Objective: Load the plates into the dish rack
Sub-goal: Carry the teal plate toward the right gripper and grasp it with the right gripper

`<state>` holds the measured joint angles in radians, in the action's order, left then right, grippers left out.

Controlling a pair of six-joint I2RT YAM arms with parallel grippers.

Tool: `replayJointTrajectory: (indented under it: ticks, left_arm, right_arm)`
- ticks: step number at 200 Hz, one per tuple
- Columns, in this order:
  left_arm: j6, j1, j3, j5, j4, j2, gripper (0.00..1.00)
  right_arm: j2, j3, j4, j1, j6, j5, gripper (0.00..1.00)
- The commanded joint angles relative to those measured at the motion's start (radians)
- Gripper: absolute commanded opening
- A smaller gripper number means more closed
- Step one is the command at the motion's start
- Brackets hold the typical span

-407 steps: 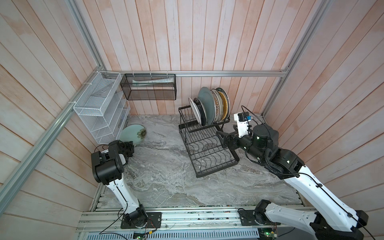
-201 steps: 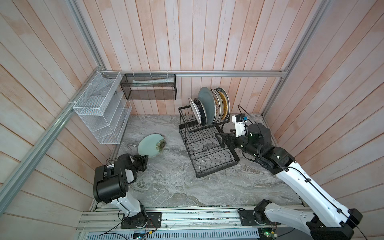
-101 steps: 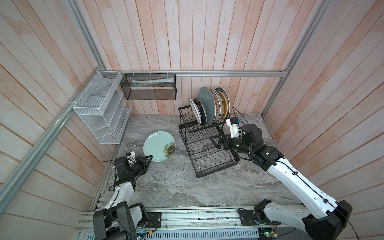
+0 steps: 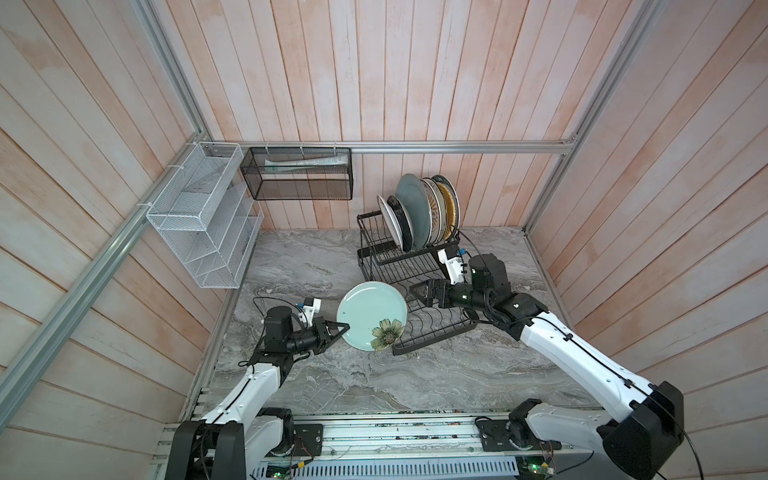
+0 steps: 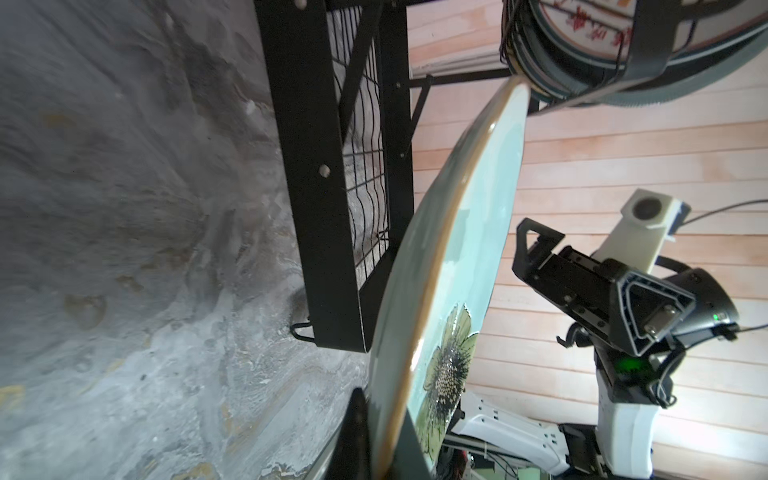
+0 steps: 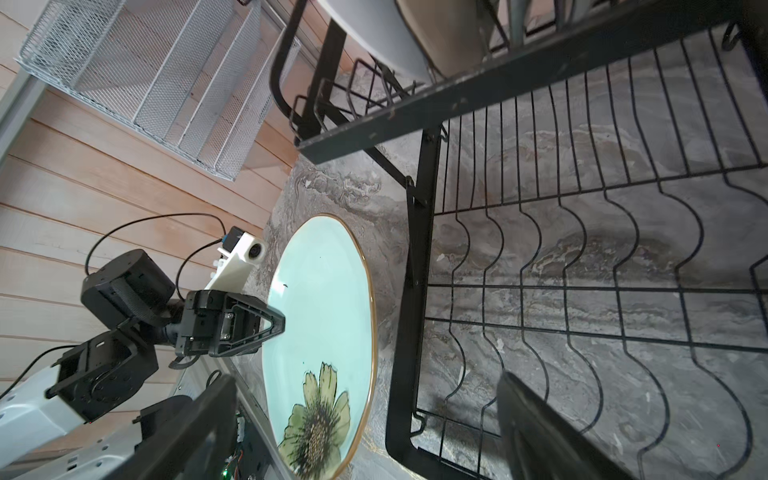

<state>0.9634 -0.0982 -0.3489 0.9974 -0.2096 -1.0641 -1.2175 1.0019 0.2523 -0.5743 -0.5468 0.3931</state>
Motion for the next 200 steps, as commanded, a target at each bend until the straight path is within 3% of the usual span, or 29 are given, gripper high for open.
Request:
replayJointTrajectory:
  ticks: [1, 46, 102, 138, 191, 200]
  left_arm:
    - [0.05, -0.064, -0.077, 0.043, -0.197, -0.011, 0.0]
    - [0.115, -0.163, -0.122, 0.006, -0.295, -0.047, 0.0]
    - [0.123, -0.19, -0.142, -0.01, -0.328, -0.097, 0.0]
    - [0.105, -0.192, -0.152, -0.014, -0.323, -0.13, 0.0]
    - [0.091, -0.192, -0.159, -0.018, -0.334, -0.17, 0.0]
    - [0.082, -0.192, -0.164, -0.019, -0.323, -0.175, 0.0]
  right_arm:
    - [-0.02, -0.021, -0.034, -0.002, -0.022, 0.035, 0.96]
    - [-0.048, -0.058, -0.072, -0.003, -0.06, 0.068, 0.86]
    - [-0.025, -0.095, -0.123, -0.013, -0.126, 0.14, 0.41]
    - [0.033, -0.114, -0.115, -0.011, -0.17, 0.113, 0.28]
    - [0.038, -0.131, -0.152, -0.012, -0.2, 0.182, 0.0]
    - [0.039, -0.124, -0.158, -0.011, -0.199, 0.188, 0.0]
